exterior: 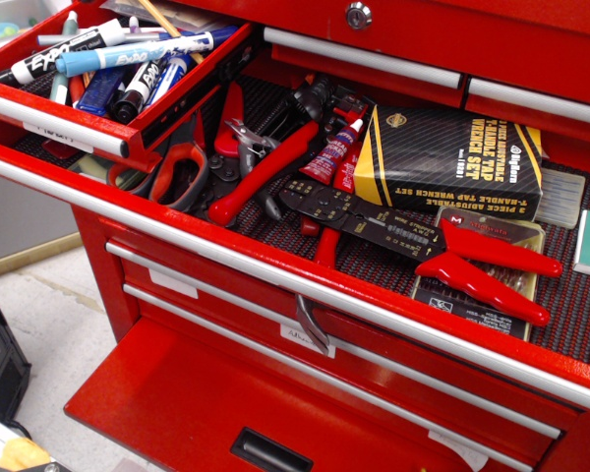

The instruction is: Pick up glue and put into drawer

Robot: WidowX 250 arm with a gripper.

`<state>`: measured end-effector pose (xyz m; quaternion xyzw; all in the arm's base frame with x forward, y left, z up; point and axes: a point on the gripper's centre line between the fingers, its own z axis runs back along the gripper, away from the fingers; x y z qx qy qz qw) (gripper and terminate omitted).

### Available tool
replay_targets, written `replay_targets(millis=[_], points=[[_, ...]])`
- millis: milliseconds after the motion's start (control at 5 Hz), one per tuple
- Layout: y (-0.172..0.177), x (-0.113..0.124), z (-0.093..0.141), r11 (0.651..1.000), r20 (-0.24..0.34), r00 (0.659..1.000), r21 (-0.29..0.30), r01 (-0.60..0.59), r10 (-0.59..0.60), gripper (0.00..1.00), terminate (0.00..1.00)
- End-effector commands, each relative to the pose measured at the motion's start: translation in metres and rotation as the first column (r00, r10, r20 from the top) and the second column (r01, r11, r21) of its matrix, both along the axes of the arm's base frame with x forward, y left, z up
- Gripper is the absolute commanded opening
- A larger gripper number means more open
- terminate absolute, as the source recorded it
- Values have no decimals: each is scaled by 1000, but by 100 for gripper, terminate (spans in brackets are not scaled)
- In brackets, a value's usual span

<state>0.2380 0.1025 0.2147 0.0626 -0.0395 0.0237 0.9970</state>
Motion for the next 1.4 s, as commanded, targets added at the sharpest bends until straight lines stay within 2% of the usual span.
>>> replay_targets(millis=[0, 200, 400, 600, 800, 1000, 1200], points=[[-53, 40, -12, 1000, 1, 1000, 19, 15, -15, 100, 0], [-77, 60, -44, 996, 41, 998, 78, 52, -56, 100, 0], [-89, 77, -74, 992, 110, 989, 79, 95, -103, 100, 0], [-95, 91, -93, 982, 130, 979, 130, 140, -157, 100, 0], [-86, 104, -102, 975, 150, 970, 143, 172, -193, 100, 0], [-83, 120, -115, 977, 214, 959, 146, 158, -187, 100, 0], [-84, 128, -125, 986, 289, 944, 97, 136, -159, 100, 0]])
